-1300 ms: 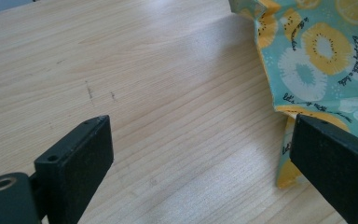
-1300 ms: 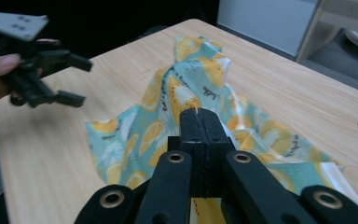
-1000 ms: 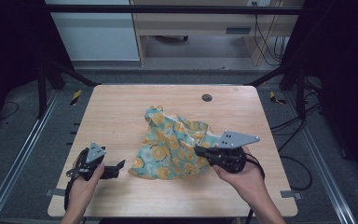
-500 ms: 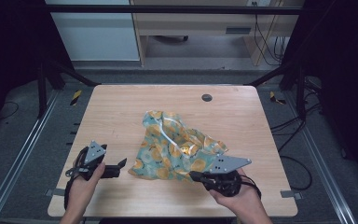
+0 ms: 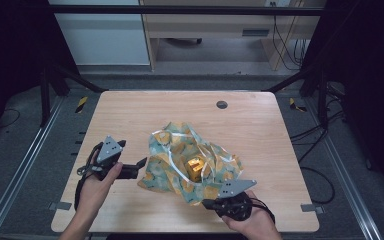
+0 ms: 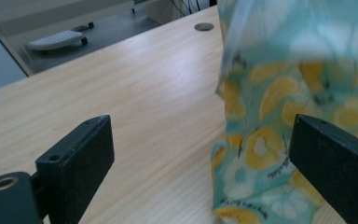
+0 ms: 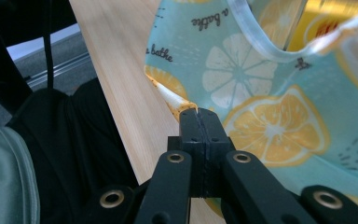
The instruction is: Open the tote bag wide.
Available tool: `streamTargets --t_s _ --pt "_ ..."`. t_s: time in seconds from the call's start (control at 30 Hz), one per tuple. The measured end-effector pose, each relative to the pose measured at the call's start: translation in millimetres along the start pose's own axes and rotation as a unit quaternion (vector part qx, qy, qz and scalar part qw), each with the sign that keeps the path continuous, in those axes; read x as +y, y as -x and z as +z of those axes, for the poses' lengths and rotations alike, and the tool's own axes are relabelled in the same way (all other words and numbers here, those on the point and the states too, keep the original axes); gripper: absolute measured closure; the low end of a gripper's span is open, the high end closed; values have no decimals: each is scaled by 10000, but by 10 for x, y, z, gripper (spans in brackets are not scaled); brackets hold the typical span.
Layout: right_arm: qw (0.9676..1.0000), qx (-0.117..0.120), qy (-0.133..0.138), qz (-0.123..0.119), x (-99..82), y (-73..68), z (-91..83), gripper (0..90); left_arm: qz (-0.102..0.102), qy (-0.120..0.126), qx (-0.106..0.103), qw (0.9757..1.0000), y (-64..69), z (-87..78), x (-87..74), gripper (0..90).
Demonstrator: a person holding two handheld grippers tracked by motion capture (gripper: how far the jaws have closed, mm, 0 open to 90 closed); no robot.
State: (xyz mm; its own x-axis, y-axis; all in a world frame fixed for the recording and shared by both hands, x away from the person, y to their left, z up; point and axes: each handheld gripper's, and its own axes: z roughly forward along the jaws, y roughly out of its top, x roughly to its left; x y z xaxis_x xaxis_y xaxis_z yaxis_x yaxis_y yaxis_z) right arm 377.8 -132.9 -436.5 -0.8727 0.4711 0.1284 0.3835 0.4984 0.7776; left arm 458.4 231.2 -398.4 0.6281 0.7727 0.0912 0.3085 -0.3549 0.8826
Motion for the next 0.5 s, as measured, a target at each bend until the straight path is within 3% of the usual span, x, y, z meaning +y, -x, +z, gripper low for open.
streamTargets --t_s 0.1,0.27,0.5 --pt "9999 39 -103 35 -62 18 46 900 1 140 -47 9999 9 -23 199 65" --pt "9998 24 -197 50 -146 31 94 900 22 251 -126 9996 44 -48 386 83" --pt "9993 -45 -362 38 -257 57 160 900 265 348 -374 9983 229 -69 745 104"
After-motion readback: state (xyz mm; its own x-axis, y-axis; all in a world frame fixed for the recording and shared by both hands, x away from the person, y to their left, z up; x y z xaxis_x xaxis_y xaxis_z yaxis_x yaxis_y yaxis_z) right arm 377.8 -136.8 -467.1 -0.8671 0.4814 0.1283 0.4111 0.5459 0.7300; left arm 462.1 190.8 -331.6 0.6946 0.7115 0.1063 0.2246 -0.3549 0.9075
